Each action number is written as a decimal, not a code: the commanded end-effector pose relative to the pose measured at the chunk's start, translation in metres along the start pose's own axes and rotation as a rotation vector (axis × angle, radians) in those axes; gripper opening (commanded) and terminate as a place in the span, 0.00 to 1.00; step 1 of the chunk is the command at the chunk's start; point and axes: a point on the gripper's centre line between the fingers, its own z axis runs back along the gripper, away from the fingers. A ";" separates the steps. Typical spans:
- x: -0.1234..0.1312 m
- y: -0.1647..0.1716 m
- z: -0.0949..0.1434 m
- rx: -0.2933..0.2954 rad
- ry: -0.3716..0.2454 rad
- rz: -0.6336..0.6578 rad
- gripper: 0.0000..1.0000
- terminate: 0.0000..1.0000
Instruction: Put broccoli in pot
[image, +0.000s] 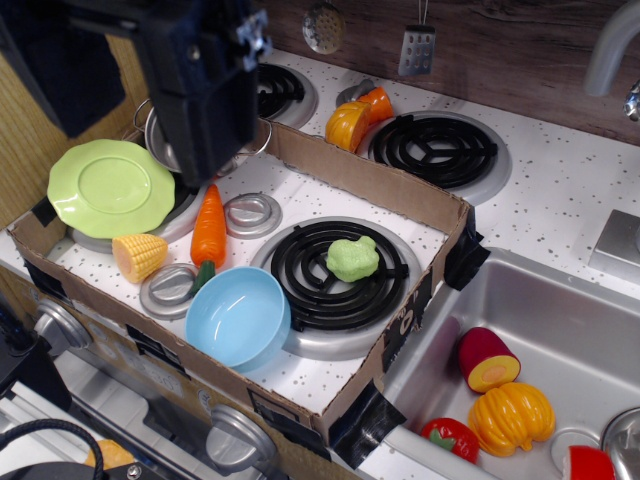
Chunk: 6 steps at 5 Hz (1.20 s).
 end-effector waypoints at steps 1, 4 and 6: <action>0.000 0.000 0.000 0.000 0.000 0.000 1.00 0.00; 0.092 0.023 -0.060 0.007 -0.061 -0.117 1.00 0.00; 0.121 0.027 -0.119 -0.028 -0.128 -0.094 1.00 0.00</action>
